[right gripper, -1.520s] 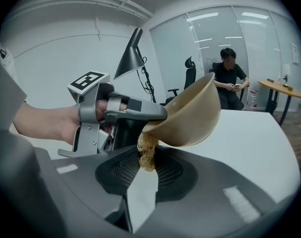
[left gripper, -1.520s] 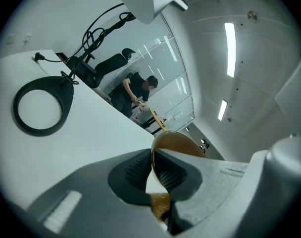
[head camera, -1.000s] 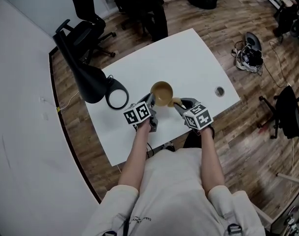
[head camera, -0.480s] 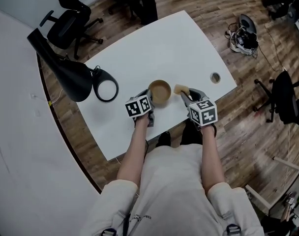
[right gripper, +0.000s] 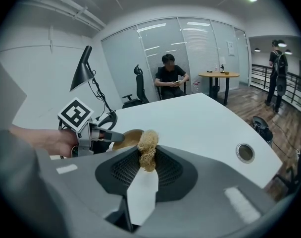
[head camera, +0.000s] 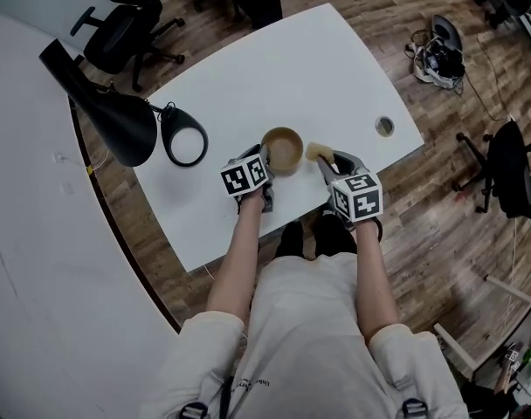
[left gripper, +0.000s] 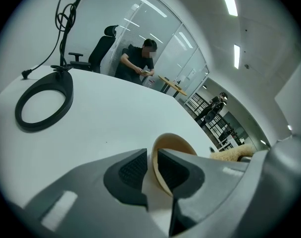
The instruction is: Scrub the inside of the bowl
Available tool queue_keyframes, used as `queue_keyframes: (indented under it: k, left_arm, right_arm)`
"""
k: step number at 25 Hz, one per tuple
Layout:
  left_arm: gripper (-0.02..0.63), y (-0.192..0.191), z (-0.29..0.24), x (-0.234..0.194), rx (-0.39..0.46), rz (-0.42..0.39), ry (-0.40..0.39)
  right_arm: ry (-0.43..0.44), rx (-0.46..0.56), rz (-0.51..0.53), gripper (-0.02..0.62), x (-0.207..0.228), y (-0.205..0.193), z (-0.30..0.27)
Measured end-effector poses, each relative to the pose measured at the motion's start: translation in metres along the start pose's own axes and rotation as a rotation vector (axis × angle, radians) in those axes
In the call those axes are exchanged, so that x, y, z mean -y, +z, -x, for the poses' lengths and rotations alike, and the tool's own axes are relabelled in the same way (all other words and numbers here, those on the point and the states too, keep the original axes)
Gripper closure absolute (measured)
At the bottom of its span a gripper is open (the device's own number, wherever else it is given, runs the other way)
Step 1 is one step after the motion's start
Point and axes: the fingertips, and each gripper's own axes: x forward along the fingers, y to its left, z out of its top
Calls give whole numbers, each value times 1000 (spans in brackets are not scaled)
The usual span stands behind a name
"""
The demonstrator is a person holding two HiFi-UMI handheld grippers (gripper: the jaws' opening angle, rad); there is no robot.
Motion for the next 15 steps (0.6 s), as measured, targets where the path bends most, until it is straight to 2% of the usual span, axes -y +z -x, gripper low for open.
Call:
queue_keyframes:
  k: [3, 8, 12, 15]
  left_arm:
    - [532, 7, 15, 0, 42, 12, 5]
    - [534, 23, 59, 4, 122, -35, 95]
    - [557, 1, 96, 22, 165, -60, 162]
    - [603, -13, 115, 42, 202, -43, 160]
  right_arm:
    - [33, -37, 21, 488, -2, 0, -2]
    - [47, -33, 30, 486, -2, 27, 4]
    - [91, -23, 65, 486, -17, 26, 16]
    - [127, -20, 88, 486, -32, 16, 25]
